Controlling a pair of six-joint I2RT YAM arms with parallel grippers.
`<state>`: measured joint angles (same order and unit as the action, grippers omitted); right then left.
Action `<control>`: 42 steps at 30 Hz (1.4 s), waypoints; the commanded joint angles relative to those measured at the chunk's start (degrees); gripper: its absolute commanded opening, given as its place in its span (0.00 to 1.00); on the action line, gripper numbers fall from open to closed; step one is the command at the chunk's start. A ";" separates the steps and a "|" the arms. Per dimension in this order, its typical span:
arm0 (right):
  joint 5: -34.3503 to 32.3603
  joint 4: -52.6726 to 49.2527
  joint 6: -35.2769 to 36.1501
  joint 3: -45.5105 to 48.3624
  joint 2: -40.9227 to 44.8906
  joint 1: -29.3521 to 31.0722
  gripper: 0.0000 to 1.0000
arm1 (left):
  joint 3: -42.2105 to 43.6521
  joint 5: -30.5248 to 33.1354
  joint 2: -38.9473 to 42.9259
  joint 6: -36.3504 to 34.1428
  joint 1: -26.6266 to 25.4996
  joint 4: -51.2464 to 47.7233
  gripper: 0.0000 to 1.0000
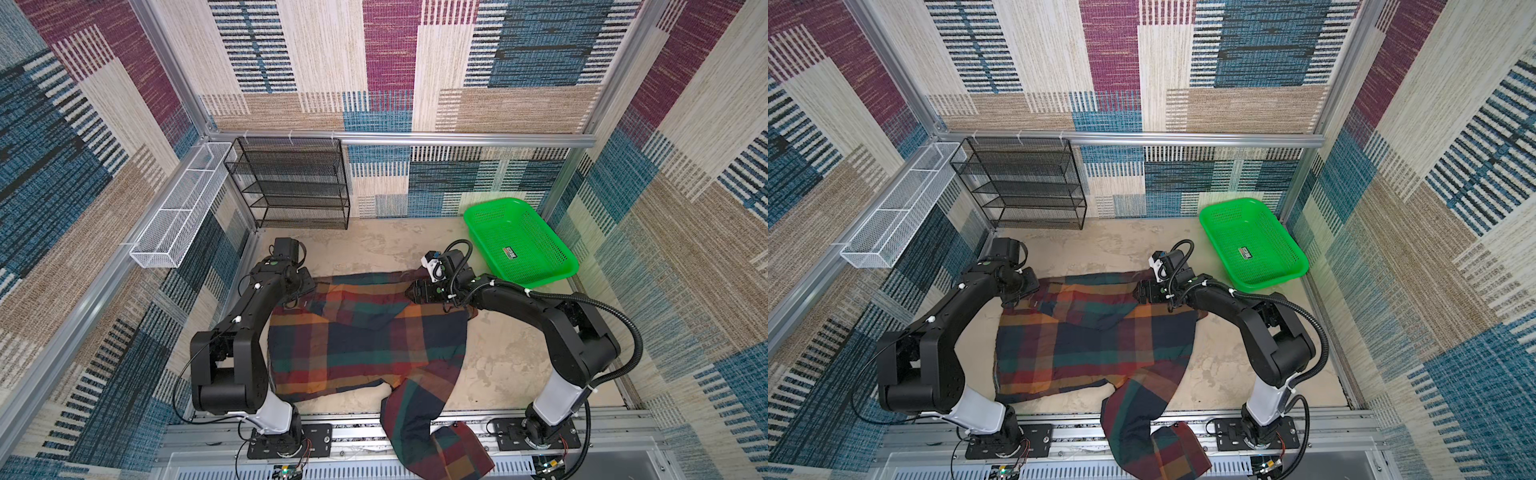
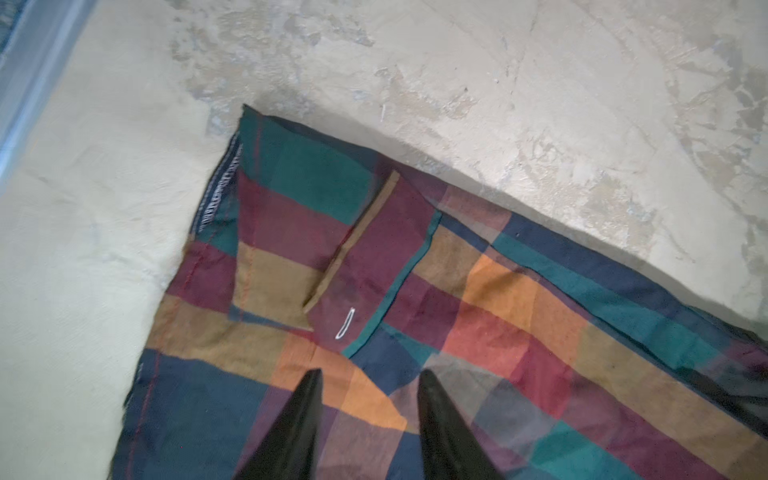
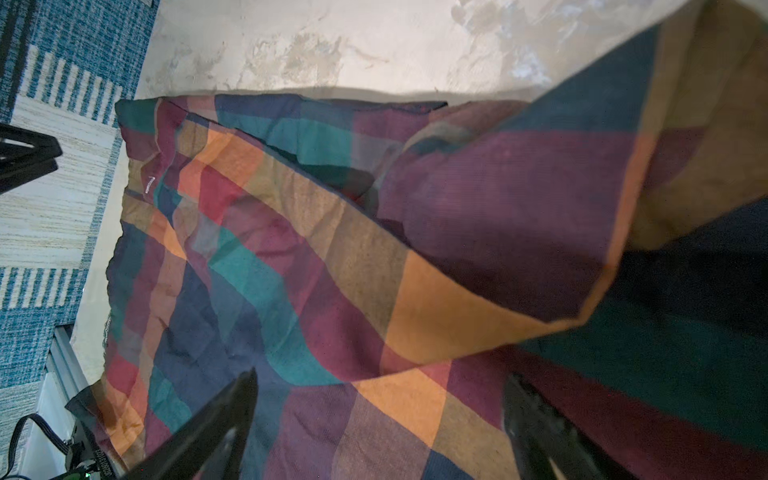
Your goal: Fold and stack the long sleeve shirts
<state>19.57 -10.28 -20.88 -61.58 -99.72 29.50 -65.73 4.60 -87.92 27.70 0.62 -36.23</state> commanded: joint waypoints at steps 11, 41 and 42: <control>1.91 2.90 0.52 1.27 1.45 0.04 0.93 | -5.51 -5.66 -12.76 -0.53 0.76 0.37 0.38; 2.22 3.23 1.08 2.17 1.92 0.05 0.93 | -6.16 -0.82 -18.95 -2.13 1.69 -0.68 0.38; 2.21 3.17 1.04 2.17 1.96 0.04 0.93 | -6.27 -1.02 -18.87 -2.17 1.75 -0.61 0.36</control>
<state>21.02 -8.86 -20.03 -59.48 -98.30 29.52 -71.31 4.12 -106.61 27.00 2.28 -36.18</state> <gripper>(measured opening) 0.927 0.370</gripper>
